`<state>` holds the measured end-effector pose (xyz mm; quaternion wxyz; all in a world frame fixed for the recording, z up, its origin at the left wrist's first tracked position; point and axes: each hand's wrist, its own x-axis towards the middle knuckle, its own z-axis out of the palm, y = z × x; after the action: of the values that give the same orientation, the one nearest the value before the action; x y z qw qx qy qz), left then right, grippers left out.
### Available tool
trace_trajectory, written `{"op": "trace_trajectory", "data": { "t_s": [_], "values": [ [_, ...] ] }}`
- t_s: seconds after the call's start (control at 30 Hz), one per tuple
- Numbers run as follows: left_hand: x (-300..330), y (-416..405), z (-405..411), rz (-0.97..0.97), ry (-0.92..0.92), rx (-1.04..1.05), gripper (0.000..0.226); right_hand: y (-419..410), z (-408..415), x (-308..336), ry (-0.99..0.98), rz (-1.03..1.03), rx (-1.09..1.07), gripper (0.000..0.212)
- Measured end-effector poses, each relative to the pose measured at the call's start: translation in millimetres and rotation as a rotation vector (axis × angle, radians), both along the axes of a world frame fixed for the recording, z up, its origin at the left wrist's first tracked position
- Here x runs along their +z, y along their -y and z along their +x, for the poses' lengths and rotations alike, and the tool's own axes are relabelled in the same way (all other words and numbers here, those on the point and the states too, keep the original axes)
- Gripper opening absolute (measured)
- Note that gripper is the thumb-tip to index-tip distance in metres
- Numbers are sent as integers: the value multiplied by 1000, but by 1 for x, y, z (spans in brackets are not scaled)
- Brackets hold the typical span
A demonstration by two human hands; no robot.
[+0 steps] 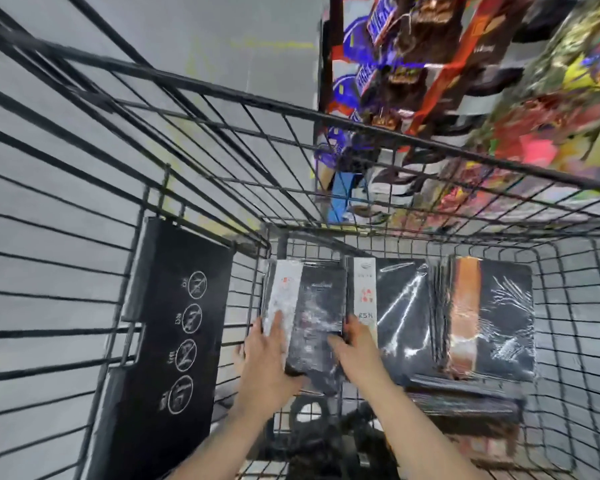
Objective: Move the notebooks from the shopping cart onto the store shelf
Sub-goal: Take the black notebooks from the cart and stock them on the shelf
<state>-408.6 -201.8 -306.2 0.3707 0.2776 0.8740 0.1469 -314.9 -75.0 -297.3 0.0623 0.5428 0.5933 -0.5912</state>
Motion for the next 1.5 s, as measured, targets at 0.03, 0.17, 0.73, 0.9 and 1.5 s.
{"op": "trace_trajectory", "data": {
  "t_s": [0.03,0.17,0.73,0.9,1.5],
  "values": [
    [1,0,1,22,-17,22,124,-2,0,-1,2,3,-9,27],
    [4,0,13,31,-23,61,132,-8,5,4,-5,32,-117,36],
    [-26,-22,7,33,-2,266,117,-58,82,35,169,222,-144,54],
    [-15,-24,6,184,36,470,77,-53,81,27,154,198,-125,57],
    [78,-41,-11,339,129,130,70,-58,105,123,-76,64,-215,59]
  ]
}}
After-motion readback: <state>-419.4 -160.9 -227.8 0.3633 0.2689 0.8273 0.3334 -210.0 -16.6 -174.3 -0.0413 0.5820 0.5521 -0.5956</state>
